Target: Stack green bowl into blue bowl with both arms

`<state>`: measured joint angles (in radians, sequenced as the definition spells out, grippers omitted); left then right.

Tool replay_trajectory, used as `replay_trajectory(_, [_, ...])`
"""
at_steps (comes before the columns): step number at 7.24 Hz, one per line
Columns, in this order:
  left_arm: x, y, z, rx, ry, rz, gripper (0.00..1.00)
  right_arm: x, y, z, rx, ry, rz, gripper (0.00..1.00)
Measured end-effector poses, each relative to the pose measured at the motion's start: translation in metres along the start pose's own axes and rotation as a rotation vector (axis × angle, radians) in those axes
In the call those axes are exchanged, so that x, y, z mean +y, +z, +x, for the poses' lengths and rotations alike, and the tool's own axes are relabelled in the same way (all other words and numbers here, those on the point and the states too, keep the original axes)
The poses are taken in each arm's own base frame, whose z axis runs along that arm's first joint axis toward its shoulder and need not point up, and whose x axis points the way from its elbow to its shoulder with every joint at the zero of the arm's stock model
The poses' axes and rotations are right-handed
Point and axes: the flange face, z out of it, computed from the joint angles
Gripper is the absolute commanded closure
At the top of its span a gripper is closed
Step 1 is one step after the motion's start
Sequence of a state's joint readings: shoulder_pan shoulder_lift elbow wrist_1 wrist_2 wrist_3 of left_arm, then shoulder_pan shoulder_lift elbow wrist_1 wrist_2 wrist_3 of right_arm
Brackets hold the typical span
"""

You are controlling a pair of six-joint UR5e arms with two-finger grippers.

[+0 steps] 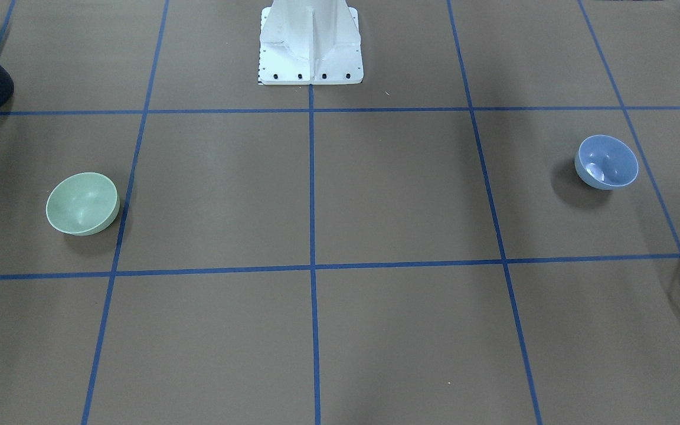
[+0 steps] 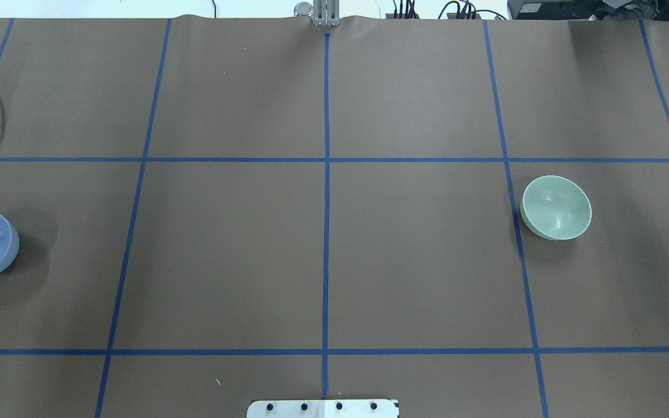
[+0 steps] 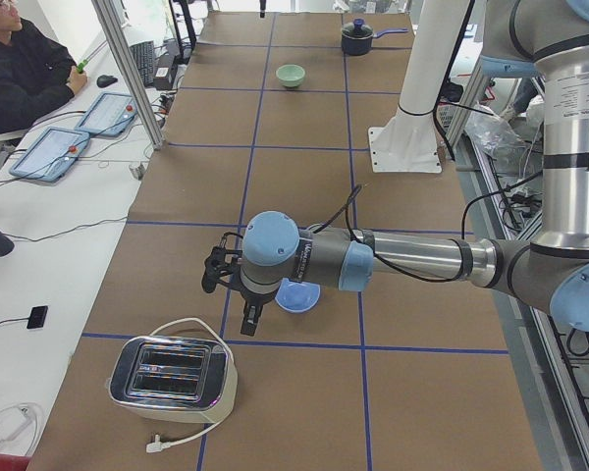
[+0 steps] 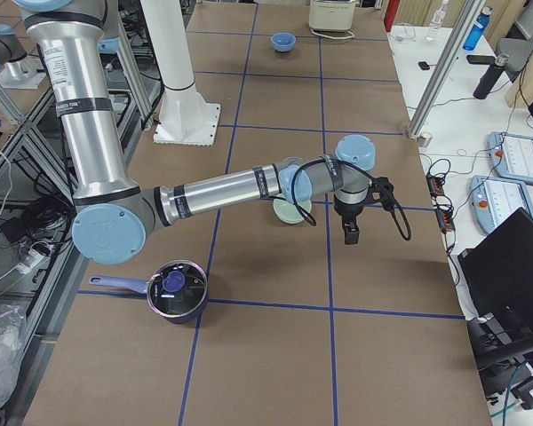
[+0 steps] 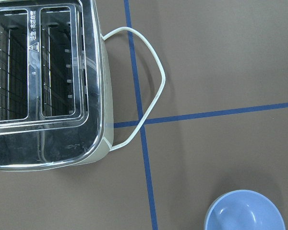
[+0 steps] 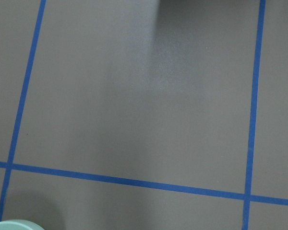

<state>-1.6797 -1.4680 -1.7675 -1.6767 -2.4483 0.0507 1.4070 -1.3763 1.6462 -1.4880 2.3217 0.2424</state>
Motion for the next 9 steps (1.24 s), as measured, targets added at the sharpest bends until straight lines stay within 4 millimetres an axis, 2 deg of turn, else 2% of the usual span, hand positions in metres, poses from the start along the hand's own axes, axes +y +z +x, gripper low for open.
replay_trajectory(4, [0.0,0.0,0.0,0.0,0.0,0.0,0.02,-0.007,-0.01,-0.014,0.03,-0.032,0.033,0.0])
replay_trajectory(6, [0.001,0.001,0.0,-0.001,0.0,-0.001,0.02,-0.005,-0.006,-0.017,0.038,-0.023,0.024,0.0])
replay_trajectory(7, [0.001,0.003,-0.001,-0.002,-0.002,-0.005,0.02,-0.002,0.009,-0.028,0.032,0.01,0.001,0.0])
replay_trajectory(9, [-0.002,0.014,0.009,0.003,-0.038,-0.011,0.02,0.013,0.046,-0.067,0.007,0.057,-0.037,0.0])
